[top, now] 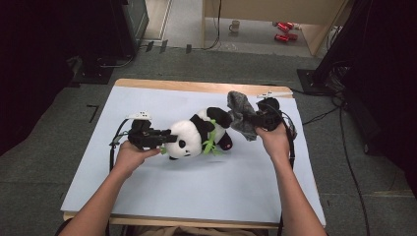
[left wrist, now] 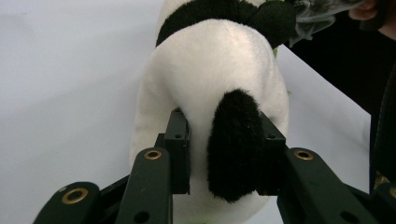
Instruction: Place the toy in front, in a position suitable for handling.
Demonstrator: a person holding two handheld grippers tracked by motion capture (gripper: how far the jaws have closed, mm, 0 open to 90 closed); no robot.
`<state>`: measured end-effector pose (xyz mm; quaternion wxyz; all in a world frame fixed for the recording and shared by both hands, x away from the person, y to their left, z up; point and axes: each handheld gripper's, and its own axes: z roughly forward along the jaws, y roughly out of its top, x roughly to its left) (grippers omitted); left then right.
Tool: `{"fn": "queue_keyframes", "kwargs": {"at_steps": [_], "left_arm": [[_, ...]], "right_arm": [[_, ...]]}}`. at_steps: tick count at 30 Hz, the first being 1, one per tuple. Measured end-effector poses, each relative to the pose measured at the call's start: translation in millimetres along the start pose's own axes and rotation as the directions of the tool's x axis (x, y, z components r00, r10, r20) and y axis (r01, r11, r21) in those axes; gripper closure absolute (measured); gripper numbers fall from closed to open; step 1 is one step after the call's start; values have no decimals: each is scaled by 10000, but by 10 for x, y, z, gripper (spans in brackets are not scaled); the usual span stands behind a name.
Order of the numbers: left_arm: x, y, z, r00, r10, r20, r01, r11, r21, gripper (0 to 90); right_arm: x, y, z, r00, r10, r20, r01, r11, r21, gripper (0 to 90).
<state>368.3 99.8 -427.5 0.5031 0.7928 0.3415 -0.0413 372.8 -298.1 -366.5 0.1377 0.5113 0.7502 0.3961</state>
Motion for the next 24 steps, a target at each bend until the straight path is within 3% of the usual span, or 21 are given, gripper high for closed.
{"fn": "queue_keyframes", "kwargs": {"at_steps": [5,10,18,22,24], "left_arm": [[-10,29,6,9997,-235,53,235,9997,2,664],[-46,60,7,9998,-217,6,217,9998,12,665],[-92,82,13,9999,-24,-133,24,10000,64,666],[-89,82,13,9999,-19,-152,20,10000,61,666],[-94,81,14,9998,-65,-172,66,10000,71,666]], "right_arm": [[261,174,-153,9968,-606,-513,570,9960,-687,776],[583,282,-171,9835,-1178,-1373,1036,9889,-1066,776],[1157,227,127,9418,-2004,-2700,1881,9796,-708,776],[1310,157,311,9187,-2093,-3350,2056,9775,-469,776],[1330,124,394,9177,-2072,-3390,2114,9771,-248,776]]}}
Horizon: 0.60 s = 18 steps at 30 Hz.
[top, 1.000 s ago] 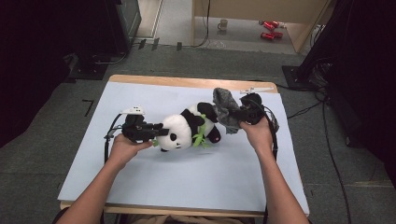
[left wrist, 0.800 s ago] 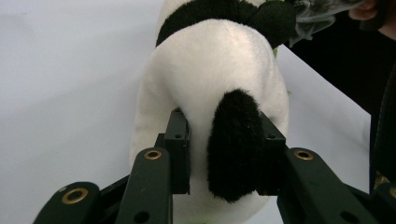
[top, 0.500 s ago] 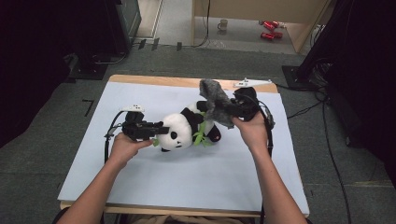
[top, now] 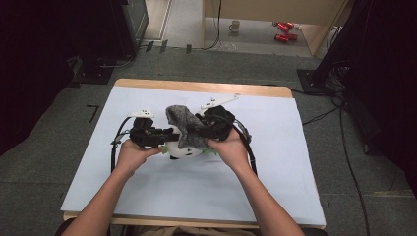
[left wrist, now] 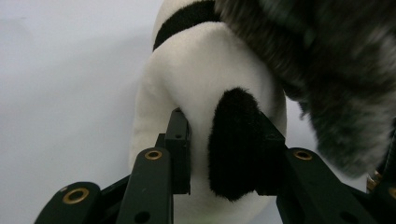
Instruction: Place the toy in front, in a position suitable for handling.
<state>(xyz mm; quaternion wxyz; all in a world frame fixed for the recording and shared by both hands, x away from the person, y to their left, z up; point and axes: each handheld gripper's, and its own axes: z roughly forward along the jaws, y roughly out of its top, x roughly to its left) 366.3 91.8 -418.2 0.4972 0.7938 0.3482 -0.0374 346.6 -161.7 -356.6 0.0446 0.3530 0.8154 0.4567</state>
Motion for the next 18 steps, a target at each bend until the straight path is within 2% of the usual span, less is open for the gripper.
{"fn": "queue_keyframes", "kwargs": {"at_steps": [3,6,8,9,11,18], "left_arm": [[3,-5,0,10000,27,-25,-27,10000,41,666],[3,-6,0,10000,15,-31,-15,10000,47,666],[3,-7,0,10000,18,5,-18,10000,40,666],[1,-5,2,10000,47,36,-47,10000,34,666],[-11,3,9,10000,55,77,-55,10000,25,666],[-10,6,6,9999,62,81,-63,9999,126,667]], "right_arm": [[-36,-58,76,10000,79,-24,-79,9997,242,776],[-96,-76,37,9991,-31,415,15,9993,367,776],[-159,-95,-13,9954,-144,945,95,9986,528,776],[-207,-109,-40,9946,-128,1033,73,9985,537,776],[-280,-136,-100,9956,196,920,-237,9988,434,777],[-379,-161,-229,9935,238,1114,-275,9991,315,777]]}}
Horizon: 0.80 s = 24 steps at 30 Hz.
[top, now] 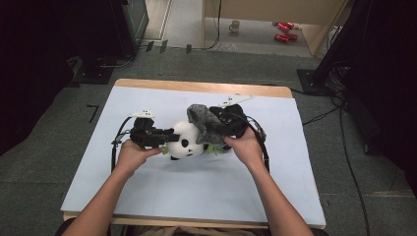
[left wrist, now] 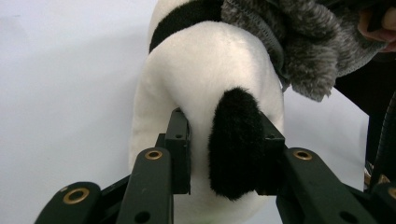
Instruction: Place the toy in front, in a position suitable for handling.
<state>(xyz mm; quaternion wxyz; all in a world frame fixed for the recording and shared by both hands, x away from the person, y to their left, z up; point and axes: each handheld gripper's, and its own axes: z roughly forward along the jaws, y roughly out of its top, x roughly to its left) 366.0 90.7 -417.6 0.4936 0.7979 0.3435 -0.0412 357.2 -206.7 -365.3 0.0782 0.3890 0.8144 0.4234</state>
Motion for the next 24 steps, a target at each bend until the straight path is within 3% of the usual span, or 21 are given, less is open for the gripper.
{"fn": "queue_keyframes", "kwargs": {"at_steps": [10,13,18,24], "left_arm": [[44,-5,-11,9999,-123,-70,124,9999,68,665],[68,-12,-18,9999,-147,-72,148,9998,102,664],[62,8,-12,9999,-122,-50,123,9999,108,665],[87,7,-12,9997,-237,-7,237,9996,122,664]], "right_arm": [[-193,-62,-133,9981,478,399,-471,9987,-176,777],[-281,-109,-179,9950,537,838,-529,9985,-119,777],[-428,-199,-225,9904,1157,756,-1135,9930,-327,777],[-539,-293,-268,9857,1331,1034,-1306,9910,-308,777]]}}
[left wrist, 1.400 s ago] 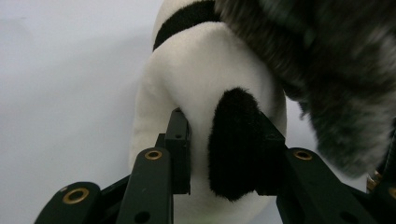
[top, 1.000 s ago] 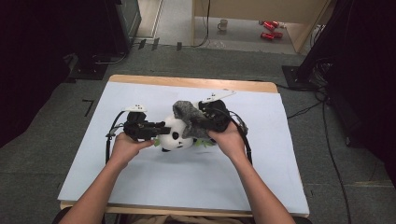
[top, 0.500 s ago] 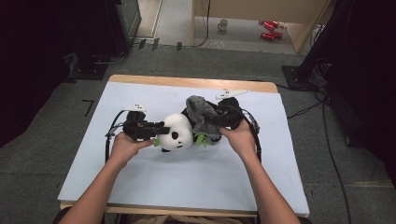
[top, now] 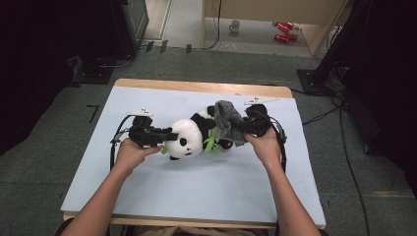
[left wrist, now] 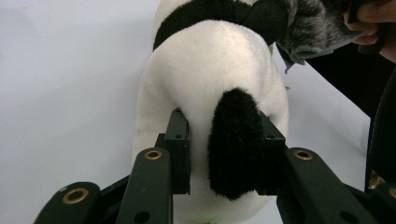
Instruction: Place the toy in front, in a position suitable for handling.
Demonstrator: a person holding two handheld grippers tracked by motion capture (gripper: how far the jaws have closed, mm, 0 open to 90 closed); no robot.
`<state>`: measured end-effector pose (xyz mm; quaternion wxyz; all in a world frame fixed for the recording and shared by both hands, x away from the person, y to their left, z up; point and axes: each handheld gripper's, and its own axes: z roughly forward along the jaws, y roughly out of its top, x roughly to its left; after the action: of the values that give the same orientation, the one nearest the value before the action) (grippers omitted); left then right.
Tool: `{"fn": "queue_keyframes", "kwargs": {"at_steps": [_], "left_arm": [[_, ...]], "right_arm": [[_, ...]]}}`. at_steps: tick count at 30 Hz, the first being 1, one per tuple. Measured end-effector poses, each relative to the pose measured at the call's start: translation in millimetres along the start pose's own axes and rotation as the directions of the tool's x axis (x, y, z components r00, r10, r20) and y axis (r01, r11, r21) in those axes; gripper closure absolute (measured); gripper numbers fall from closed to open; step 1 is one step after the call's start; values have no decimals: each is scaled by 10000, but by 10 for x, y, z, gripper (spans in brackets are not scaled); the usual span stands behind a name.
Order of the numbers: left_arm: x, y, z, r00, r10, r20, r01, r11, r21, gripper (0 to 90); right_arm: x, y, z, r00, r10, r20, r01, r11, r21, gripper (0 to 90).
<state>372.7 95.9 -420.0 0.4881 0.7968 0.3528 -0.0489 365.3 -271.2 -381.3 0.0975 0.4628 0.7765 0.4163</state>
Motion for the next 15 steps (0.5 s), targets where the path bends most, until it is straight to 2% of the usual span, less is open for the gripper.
{"fn": "queue_keyframes", "kwargs": {"at_steps": [3,9,15], "left_arm": [[23,-1,-1,9999,-109,-17,109,9999,5,663],[51,-2,-4,9998,-198,-31,198,9998,58,663],[62,-3,-5,9997,-246,-44,247,9997,90,662]], "right_arm": [[-39,-26,7,9999,114,34,-114,9999,-43,777],[-86,-78,51,9999,28,163,-27,9999,-116,776],[-185,-193,102,9990,350,290,-347,9993,-121,776]]}}
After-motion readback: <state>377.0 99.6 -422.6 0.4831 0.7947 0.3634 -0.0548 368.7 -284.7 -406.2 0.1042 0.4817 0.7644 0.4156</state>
